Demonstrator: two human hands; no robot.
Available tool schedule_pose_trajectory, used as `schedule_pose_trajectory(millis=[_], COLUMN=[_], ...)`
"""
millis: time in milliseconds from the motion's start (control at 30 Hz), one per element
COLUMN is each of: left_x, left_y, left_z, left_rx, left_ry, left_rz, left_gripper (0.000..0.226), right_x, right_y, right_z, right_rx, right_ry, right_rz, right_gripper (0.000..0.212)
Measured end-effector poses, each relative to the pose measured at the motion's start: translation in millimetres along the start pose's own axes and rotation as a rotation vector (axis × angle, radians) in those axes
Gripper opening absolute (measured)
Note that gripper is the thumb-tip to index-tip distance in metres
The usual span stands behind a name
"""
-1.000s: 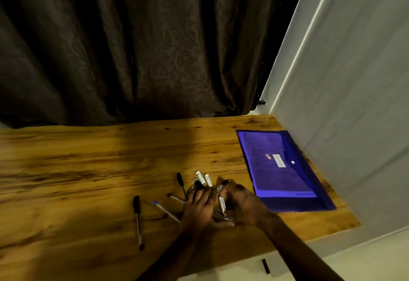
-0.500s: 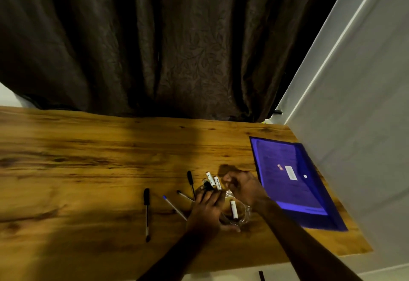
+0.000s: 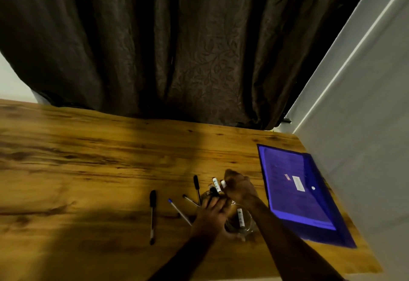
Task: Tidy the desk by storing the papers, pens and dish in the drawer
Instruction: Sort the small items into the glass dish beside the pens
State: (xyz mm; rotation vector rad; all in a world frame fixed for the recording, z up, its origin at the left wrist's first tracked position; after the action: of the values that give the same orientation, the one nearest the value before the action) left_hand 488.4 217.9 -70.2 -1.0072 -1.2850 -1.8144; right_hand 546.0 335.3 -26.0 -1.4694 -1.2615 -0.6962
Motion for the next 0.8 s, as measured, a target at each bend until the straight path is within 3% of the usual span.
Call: schedule_pose_trajectory(millis=[200, 333, 400, 467, 633, 800], left_x=[4.3, 7.8, 7.4, 6.9, 12.2, 11.6], left_y=[2.0, 4.1, 4.7, 4.9, 6.9, 8.3], left_z=[-2.5, -1.8, -2.0, -2.0, -1.2, -2.6], left_rx=[-0.008, -0.008, -0.014, -0.019, -0.042, -0.050], left_ry=[-0.004, -0.034, -0.029, -0.022, -0.017, 0.000], left_rz=[0.013, 0.057, 0.066, 0.065, 0.080, 0.099], left_gripper=[0.112, 0.112, 0.112, 0.111, 0.110, 0.113], right_x=[26.0, 28.5, 23.4, 12.9, -5.7, -6.4], right_y=[30.0, 50.0, 58.8, 66.1, 74.2, 77.4], right_z=[-22.6, -53.3, -66.1, -69.6, -69.3, -60.9], right_rx=[-0.066, -0.108, -0.087, -0.104, -0.244, -0.236], right_ry=[0.059, 0.082, 0.058, 0.037, 0.065, 0.042], right_rz=[0.336, 0.310, 0.249, 0.240, 0.118, 0.056], right_gripper=[0.018, 0.031, 0.027, 0.040, 0.049, 0.042])
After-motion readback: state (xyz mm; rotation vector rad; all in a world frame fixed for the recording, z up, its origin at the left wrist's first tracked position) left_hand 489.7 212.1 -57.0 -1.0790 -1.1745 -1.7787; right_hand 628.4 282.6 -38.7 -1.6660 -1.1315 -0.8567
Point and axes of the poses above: each hand's wrist, its own z-axis towards the middle knuckle, its own x-axis out of the back of the hand, y = z × x, the point moved 5 cm from there along z, towards the middle knuckle, and after that the axes turned 14 degrees about -x, right-handed, at the moved point
